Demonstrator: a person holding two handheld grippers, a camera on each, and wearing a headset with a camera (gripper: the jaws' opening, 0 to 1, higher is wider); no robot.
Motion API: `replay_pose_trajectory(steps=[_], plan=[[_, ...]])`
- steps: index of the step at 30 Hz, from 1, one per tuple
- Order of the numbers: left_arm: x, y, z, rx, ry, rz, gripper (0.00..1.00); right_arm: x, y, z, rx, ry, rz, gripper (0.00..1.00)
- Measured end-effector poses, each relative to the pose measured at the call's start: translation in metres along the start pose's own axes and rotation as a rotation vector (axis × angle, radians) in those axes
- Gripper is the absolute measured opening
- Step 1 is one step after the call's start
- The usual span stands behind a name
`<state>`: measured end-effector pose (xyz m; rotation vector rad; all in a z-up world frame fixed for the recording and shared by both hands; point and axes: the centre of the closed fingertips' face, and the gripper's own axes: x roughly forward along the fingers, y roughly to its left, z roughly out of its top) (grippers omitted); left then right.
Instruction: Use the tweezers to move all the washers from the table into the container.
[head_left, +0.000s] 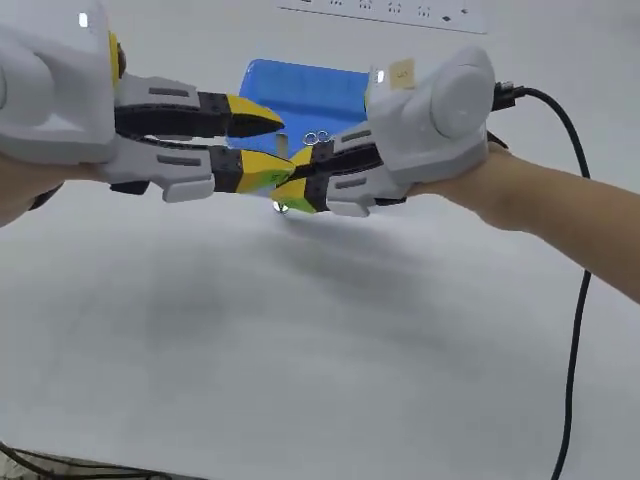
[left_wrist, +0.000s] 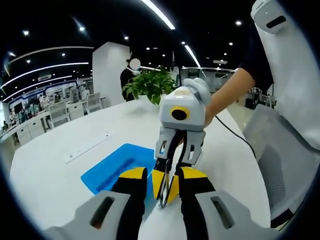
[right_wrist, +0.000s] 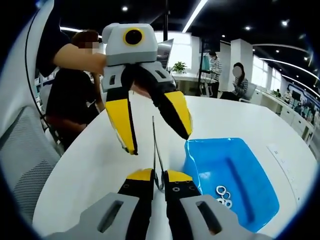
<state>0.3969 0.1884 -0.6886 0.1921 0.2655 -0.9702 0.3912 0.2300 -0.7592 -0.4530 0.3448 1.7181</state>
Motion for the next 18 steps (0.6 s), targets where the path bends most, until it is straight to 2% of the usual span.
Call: replay_pose_trajectory(steps=[2, 4, 5, 6, 9, 14, 18], plan=[[-0.001, 0.014, -0.004, -0.003, 0.000, 0.021, 0.35, -0.002, 0.001, 0.002, 0.004, -0.004, -0.002, 0.09], [-0.005, 0.019, -0.004, -0.016, -0.006, 0.060, 0.41, -0.006, 0.001, 0.004, 0.006, -0.007, -0.006, 0.08], [-0.009, 0.022, -0.004, -0.042, -0.019, 0.092, 0.45, -0.010, 0.001, 0.006, 0.009, -0.012, -0.008, 0.08], [-0.011, 0.023, -0.002, -0.051, -0.030, 0.108, 0.51, -0.012, 0.002, 0.008, 0.012, -0.017, -0.010, 0.08], [-0.019, 0.022, -0.002, -0.079, -0.051, 0.142, 0.65, -0.021, 0.003, 0.018, 0.018, -0.041, -0.018, 0.08], [-0.028, 0.017, -0.006, -0.110, -0.049, 0.172, 0.75, -0.036, 0.004, 0.032, -0.001, -0.056, -0.030, 0.08], [-0.027, 0.002, -0.001, -0.127, -0.056, 0.188, 0.82, -0.047, 0.001, 0.045, 0.004, -0.083, -0.051, 0.08]])
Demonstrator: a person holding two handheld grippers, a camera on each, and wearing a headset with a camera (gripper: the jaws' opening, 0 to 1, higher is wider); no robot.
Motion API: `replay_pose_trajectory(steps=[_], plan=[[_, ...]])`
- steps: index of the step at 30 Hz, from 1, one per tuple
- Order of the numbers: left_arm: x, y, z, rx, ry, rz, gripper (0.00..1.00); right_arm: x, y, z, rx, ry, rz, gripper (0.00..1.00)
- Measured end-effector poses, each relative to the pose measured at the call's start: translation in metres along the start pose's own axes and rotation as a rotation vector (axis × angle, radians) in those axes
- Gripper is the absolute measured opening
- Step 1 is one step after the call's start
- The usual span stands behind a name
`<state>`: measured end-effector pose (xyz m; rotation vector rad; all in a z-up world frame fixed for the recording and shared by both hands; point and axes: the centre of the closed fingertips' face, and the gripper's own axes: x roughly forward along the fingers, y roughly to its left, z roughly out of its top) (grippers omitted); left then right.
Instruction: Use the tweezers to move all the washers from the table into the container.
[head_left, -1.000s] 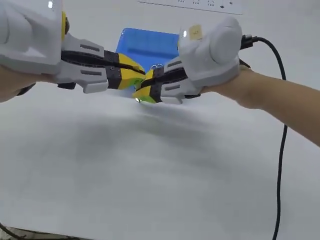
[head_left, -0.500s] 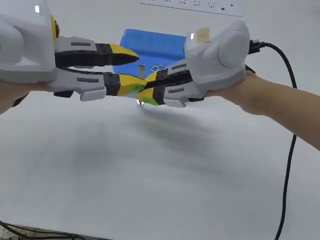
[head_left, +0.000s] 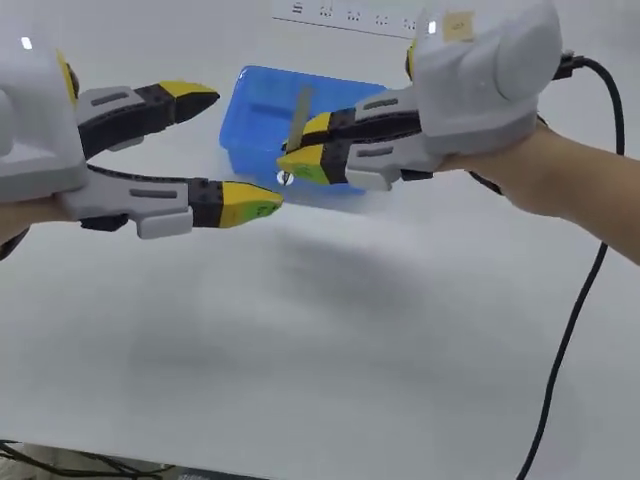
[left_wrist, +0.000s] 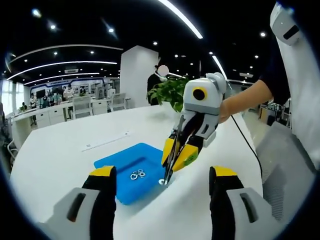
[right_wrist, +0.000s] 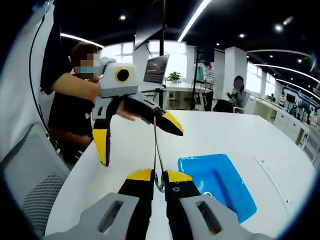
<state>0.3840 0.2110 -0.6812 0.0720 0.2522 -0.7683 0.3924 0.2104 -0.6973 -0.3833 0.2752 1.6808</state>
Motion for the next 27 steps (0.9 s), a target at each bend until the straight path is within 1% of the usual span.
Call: replay_pose_trajectory(steps=[3, 6, 7, 8, 11, 13, 15, 18, 21, 22, 23, 27], plan=[[-0.003, -0.006, 0.001, -0.017, -0.009, -0.010, 0.85, -0.004, -0.003, 0.006, -0.015, -0.003, -0.010, 0.08], [-0.005, -0.014, 0.002, -0.014, -0.001, -0.022, 0.89, -0.009, -0.007, 0.014, -0.032, -0.003, -0.018, 0.09], [-0.005, -0.018, 0.003, -0.014, 0.003, -0.022, 0.90, -0.011, -0.010, 0.016, -0.035, -0.003, -0.023, 0.09], [-0.005, -0.020, 0.003, -0.017, 0.005, -0.019, 0.93, -0.012, -0.012, 0.018, -0.036, -0.004, -0.026, 0.09], [-0.008, -0.022, 0.009, -0.035, -0.023, 0.008, 0.98, -0.016, -0.026, 0.022, -0.036, -0.017, -0.046, 0.09], [-0.009, -0.023, 0.011, -0.042, -0.033, 0.017, 0.99, -0.018, -0.032, 0.026, -0.035, -0.023, -0.060, 0.09], [-0.009, -0.023, 0.012, -0.051, -0.037, 0.026, 0.99, -0.019, -0.037, 0.029, -0.039, -0.024, -0.075, 0.09], [-0.012, -0.024, 0.009, -0.061, -0.037, 0.039, 0.99, -0.022, -0.050, 0.030, -0.028, -0.033, -0.101, 0.09], [-0.014, -0.025, 0.007, -0.072, -0.037, 0.050, 0.99, -0.022, -0.064, 0.028, -0.009, -0.040, -0.128, 0.09], [-0.016, -0.025, 0.006, -0.078, -0.040, 0.055, 0.99, -0.022, -0.069, 0.024, 0.002, -0.037, -0.139, 0.09], [-0.018, -0.023, 0.005, -0.083, -0.042, 0.058, 0.99, -0.021, -0.073, 0.021, 0.012, -0.035, -0.146, 0.09], [-0.023, -0.023, 0.002, -0.107, -0.048, 0.073, 0.99, -0.017, -0.085, 0.005, 0.038, -0.010, -0.165, 0.09]])
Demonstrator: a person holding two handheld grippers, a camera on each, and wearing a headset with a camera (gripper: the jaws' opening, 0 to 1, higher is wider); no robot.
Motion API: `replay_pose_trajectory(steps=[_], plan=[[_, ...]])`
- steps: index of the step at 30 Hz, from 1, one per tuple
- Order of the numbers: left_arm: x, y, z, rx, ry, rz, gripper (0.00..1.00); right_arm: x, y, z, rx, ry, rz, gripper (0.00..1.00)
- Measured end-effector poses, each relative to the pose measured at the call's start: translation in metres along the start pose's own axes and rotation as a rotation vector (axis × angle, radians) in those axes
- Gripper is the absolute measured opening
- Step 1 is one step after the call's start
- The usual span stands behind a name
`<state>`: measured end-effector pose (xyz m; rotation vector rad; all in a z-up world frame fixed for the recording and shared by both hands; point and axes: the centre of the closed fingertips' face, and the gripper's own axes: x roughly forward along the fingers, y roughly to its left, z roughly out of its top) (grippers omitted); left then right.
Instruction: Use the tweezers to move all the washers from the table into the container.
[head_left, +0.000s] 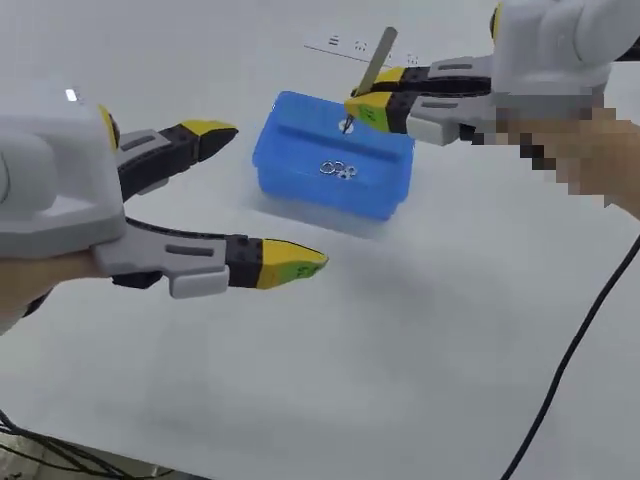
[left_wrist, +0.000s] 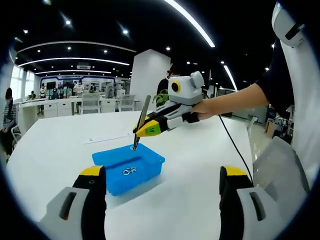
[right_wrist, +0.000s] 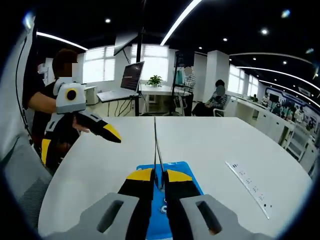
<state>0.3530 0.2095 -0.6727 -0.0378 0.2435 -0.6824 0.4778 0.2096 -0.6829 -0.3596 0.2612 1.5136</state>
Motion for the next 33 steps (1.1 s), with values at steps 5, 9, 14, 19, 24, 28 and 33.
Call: replay_pose_trajectory(steps=[5, 9, 14, 19, 24, 28, 33], plan=[[-0.005, 0.003, -0.002, -0.015, -0.002, 0.020, 1.00, 0.006, -0.008, -0.012, 0.036, 0.015, -0.018, 0.08], [-0.008, 0.009, -0.003, -0.017, 0.002, 0.039, 1.00, 0.012, -0.013, -0.021, 0.055, 0.029, -0.018, 0.08], [-0.010, 0.012, -0.002, -0.038, -0.015, 0.054, 1.00, 0.021, -0.014, -0.033, 0.073, 0.044, -0.014, 0.08], [-0.013, 0.014, -0.007, -0.035, 0.003, 0.073, 1.00, 0.028, -0.012, -0.046, 0.087, 0.067, -0.012, 0.08], [-0.018, 0.018, -0.010, -0.040, 0.011, 0.093, 1.00, 0.032, -0.009, -0.056, 0.092, 0.088, -0.008, 0.09], [-0.020, 0.019, -0.011, -0.040, 0.017, 0.098, 1.00, 0.034, -0.008, -0.060, 0.095, 0.099, -0.012, 0.09], [-0.020, 0.019, -0.013, -0.043, 0.019, 0.098, 1.00, 0.034, -0.006, -0.062, 0.105, 0.112, -0.019, 0.09]])
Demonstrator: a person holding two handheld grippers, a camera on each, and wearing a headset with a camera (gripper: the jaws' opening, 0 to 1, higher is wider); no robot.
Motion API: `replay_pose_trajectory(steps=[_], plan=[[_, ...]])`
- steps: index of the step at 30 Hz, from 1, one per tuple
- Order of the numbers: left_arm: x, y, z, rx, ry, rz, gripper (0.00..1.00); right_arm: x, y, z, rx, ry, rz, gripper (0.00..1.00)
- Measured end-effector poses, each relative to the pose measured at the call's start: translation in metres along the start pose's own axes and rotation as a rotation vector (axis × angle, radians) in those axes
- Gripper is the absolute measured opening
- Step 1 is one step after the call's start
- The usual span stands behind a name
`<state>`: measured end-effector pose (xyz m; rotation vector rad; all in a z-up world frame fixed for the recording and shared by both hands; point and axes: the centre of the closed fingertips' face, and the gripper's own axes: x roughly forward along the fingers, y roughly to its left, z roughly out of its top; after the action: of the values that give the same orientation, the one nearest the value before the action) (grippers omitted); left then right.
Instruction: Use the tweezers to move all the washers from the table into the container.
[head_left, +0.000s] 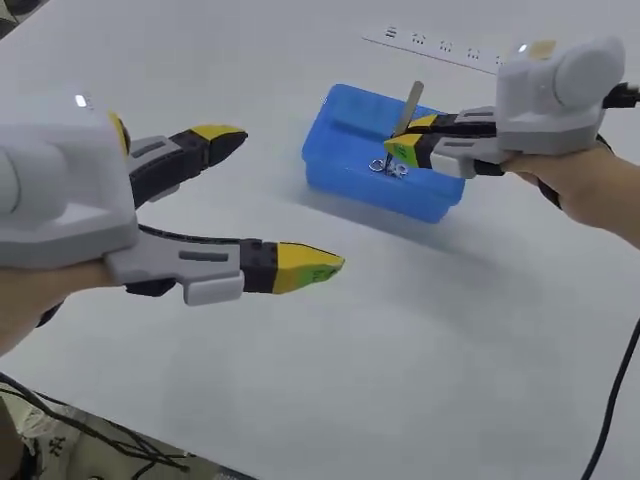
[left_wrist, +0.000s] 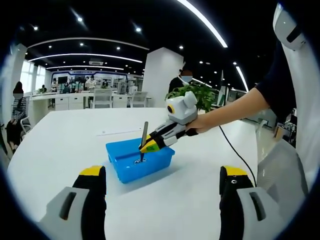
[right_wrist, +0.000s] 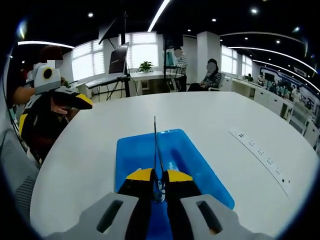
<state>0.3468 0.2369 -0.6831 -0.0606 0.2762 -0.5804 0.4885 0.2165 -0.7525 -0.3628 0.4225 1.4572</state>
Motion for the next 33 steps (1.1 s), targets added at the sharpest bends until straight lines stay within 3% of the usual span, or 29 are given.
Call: replay_pose_trajectory(steps=[10, 18, 29, 31, 33], plan=[[0.000, -0.001, 0.000, -0.015, -0.010, -0.003, 1.00, -0.006, -0.003, 0.002, 0.014, -0.007, -0.024, 0.09], [0.007, 0.005, 0.011, -0.047, -0.049, -0.006, 0.99, -0.016, -0.002, 0.013, -0.020, -0.007, -0.043, 0.07], [0.052, 0.018, 0.053, -0.040, -0.120, -0.042, 0.92, -0.029, 0.017, 0.027, -0.095, 0.016, -0.018, 0.07], [0.064, 0.021, 0.055, -0.003, -0.099, -0.041, 0.86, -0.031, 0.021, 0.030, -0.126, 0.026, -0.015, 0.07], [0.074, 0.019, 0.057, 0.082, -0.061, -0.055, 0.79, -0.032, 0.027, 0.033, -0.153, 0.030, -0.005, 0.07]])
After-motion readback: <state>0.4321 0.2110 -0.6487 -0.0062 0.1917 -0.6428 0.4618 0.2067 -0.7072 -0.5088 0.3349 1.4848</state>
